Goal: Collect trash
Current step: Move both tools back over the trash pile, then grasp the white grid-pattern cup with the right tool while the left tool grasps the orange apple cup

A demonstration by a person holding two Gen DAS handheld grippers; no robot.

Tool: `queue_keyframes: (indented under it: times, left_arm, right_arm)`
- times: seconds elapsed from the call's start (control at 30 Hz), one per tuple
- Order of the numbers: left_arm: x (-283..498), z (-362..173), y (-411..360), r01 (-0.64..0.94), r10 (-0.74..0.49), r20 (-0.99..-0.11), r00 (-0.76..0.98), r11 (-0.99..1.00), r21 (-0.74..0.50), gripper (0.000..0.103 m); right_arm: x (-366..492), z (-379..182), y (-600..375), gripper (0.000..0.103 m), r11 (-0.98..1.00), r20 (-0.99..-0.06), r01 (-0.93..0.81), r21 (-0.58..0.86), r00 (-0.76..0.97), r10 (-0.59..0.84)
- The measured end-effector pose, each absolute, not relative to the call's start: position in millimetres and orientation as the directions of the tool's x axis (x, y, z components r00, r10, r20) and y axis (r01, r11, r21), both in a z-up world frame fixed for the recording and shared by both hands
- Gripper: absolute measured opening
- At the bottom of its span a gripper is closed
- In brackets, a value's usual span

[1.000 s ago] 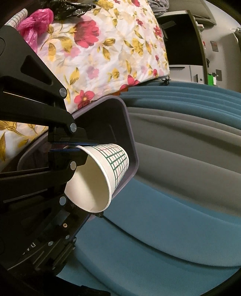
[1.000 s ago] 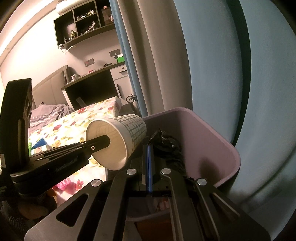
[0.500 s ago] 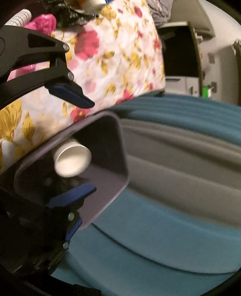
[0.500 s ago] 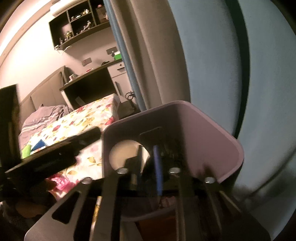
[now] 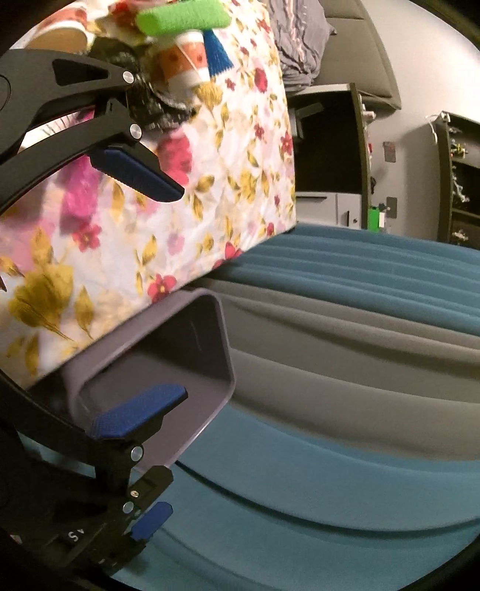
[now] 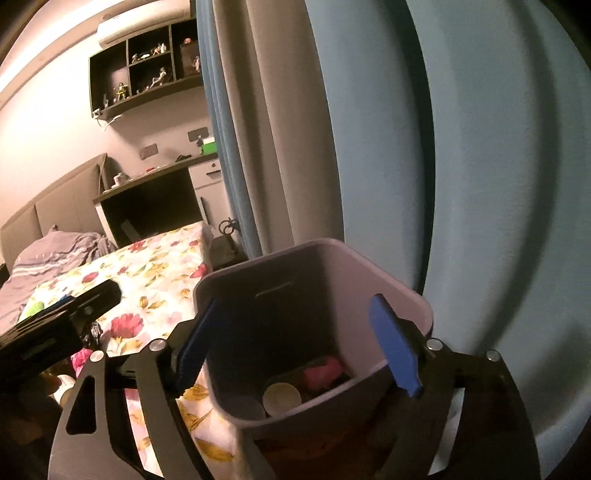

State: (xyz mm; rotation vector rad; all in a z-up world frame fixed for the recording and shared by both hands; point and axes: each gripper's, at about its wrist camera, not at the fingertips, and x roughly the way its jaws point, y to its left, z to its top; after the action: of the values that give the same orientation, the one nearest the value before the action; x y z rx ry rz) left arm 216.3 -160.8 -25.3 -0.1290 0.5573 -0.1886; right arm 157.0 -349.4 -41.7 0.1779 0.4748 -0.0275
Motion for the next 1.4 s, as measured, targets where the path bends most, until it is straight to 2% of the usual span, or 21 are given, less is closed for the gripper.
queue_keyframes:
  times: [0.13,0.47,0.73,0.97,1.17,1.4]
  left_arm:
    - [189.6,-20.2,-138.7,0.124,-0.182,-0.493,0.85,0.981,-0.148,0.097]
    - [108.5,-22.1,-48.7,-0.012,-0.02,-0.445,0.895,0.998,-0.069,0.097]
    - [67.3,-46.8,24.2,-0.146,0.084,-0.498,0.863,0.985,-0.088,0.097]
    - [45.3,-60.4,59.9,-0.195,0.109,-0.524,0.845,0.974,-0.112,0.097]
    - [48.5,-67.5,62.5,-0.183,0.079,-0.539,0.839,0.973,-0.142,0.097]
    - [60.7,-76.2,54.7,-0.162,0.057,-0.56,0.827,0.977,-0.141,0.097]
  right_arm:
    - [141.7,-39.8,-334.1,0.084,0.987,-0.439,0.058,0.151,0.898,0.014]
    - [103.5,-44.2,-265.4,0.085,0.986,-0.446,-0.072,0.15,0.885,0.133]
    - [83.4,-68.7,-182.1,0.085,0.959,-0.522,-0.24,0.153,0.804,0.285]
    - [86.1,-82.2,-141.3,0.084,0.944,-0.564,-0.3,0.136,0.76,0.323]
    - [93.5,-94.8,-131.1,0.07,0.937,-0.598,-0.311,0.161,0.724,0.343]
    - [102.3,-100.3,-123.8,0.047,0.917,-0.615,-0.345,0.199,0.685,0.391]
